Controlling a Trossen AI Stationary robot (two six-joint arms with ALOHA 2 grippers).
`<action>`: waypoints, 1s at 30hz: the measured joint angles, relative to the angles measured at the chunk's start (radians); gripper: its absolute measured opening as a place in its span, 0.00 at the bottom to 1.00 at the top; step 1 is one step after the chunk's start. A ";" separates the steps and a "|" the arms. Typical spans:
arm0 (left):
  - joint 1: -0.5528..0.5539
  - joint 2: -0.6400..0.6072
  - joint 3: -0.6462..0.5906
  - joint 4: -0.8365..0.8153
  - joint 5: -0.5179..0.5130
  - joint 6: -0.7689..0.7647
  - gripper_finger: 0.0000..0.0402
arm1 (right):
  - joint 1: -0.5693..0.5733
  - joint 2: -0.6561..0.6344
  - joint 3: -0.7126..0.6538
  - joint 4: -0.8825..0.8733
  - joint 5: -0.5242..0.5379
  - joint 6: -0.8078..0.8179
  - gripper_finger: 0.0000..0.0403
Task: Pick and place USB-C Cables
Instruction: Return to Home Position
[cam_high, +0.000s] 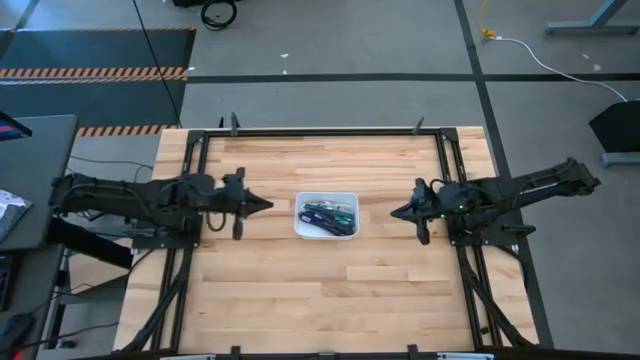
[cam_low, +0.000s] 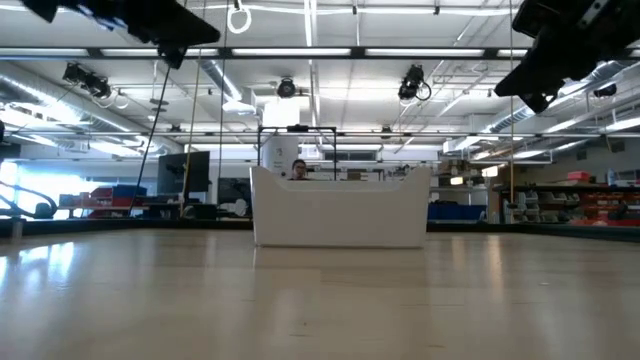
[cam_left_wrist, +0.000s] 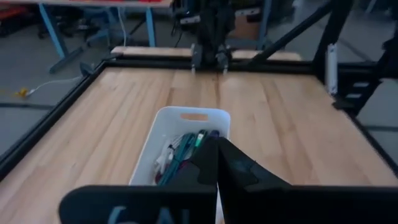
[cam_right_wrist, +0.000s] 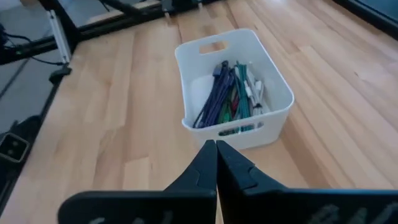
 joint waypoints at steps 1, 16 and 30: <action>-0.001 -0.028 -0.031 0.019 0.001 -0.002 0.00 | 0.005 -0.015 -0.013 0.004 0.001 0.000 0.00; -0.036 -0.407 -0.346 0.144 0.009 -0.054 0.00 | 0.031 -0.143 -0.292 0.295 0.015 -0.016 0.00; -0.032 -0.460 -0.578 0.446 0.007 -0.059 0.01 | 0.031 -0.155 -0.465 0.530 0.055 -0.037 0.01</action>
